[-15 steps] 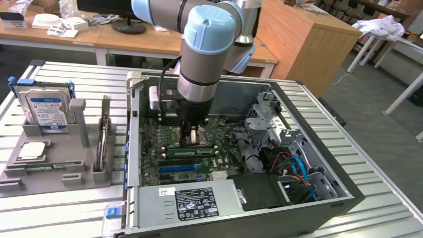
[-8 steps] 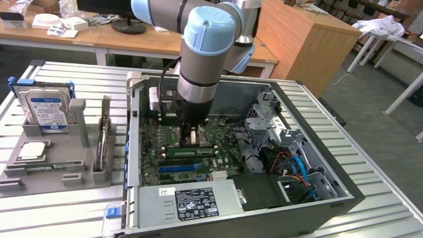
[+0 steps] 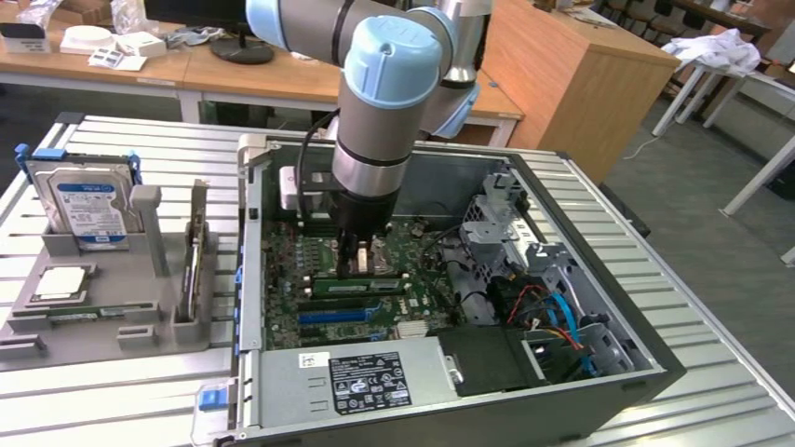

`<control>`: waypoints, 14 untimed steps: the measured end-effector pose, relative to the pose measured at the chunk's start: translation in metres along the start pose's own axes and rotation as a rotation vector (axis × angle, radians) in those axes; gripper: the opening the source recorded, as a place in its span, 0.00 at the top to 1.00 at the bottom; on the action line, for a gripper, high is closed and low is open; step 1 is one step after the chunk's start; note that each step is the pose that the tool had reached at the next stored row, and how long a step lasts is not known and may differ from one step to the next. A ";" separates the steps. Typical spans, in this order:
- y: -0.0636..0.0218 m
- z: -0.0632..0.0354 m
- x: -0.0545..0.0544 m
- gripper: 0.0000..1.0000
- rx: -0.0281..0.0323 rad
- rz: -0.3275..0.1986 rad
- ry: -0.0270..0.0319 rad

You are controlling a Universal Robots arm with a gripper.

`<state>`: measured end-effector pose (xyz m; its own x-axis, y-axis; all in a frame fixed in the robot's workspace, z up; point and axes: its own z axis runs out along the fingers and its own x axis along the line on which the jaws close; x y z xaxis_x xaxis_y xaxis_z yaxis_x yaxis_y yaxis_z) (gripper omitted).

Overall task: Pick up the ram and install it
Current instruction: 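Press down the ram until it locks into place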

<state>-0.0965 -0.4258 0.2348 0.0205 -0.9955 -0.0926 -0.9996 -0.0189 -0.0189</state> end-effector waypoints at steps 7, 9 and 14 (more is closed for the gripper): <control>0.0001 0.0015 0.000 0.89 0.0003 0.000 -0.0001; 0.0001 0.0027 0.000 0.89 0.0003 0.000 0.0001; 0.0002 0.0038 0.000 0.89 0.0002 0.000 0.0004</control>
<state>-0.0966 -0.4259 0.2310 0.0206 -0.9955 -0.0922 -0.9996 -0.0189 -0.0191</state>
